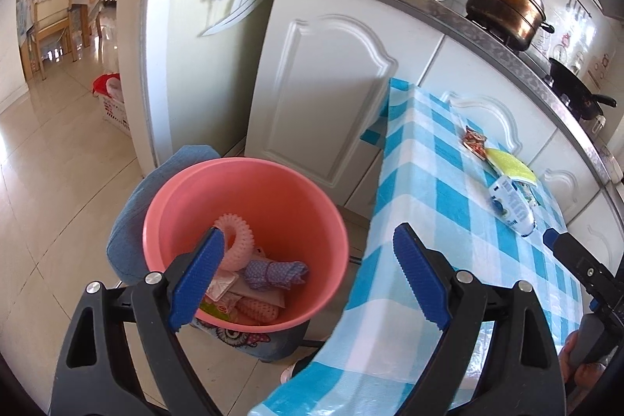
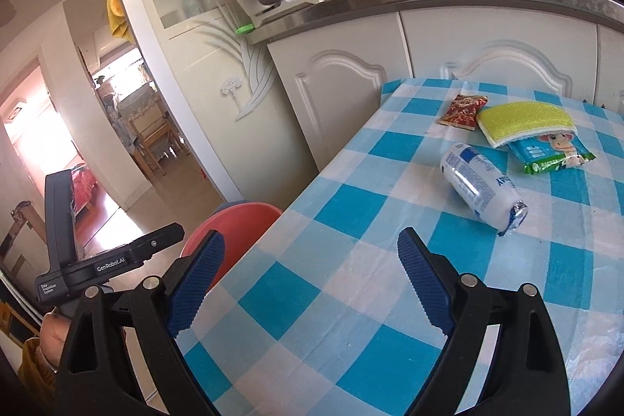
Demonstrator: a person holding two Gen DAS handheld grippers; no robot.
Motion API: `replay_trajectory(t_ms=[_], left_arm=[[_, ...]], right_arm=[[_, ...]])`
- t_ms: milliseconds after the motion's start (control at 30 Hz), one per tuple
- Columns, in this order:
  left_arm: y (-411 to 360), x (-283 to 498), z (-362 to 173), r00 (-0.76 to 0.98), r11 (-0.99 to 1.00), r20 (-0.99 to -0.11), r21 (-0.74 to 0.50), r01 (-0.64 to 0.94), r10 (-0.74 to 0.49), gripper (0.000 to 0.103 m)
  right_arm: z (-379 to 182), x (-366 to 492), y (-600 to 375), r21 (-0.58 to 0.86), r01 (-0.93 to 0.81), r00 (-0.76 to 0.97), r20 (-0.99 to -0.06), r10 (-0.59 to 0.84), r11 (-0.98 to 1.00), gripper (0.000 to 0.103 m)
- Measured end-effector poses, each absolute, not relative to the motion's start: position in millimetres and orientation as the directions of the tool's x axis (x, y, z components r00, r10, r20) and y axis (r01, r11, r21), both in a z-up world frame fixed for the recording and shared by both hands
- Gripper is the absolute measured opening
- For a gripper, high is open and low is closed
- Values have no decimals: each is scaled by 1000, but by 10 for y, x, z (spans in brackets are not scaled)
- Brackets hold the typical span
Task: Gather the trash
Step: 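Move both open tools back toward the bottle and sponge on the table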
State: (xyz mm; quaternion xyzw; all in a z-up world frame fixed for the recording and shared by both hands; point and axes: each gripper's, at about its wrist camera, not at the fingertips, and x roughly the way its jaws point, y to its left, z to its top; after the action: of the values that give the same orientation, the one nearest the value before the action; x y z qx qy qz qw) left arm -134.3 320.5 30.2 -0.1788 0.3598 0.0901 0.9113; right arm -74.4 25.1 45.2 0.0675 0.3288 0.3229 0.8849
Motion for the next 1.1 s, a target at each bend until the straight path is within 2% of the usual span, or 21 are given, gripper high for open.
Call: replay_trajectory(t_ms=[1100], left_arm=[[1708, -842, 436, 669, 995, -743, -75, -65, -12, 89]], right_arm=[[134, -427, -1402, 565, -268, 705, -438, 558, 781, 89]])
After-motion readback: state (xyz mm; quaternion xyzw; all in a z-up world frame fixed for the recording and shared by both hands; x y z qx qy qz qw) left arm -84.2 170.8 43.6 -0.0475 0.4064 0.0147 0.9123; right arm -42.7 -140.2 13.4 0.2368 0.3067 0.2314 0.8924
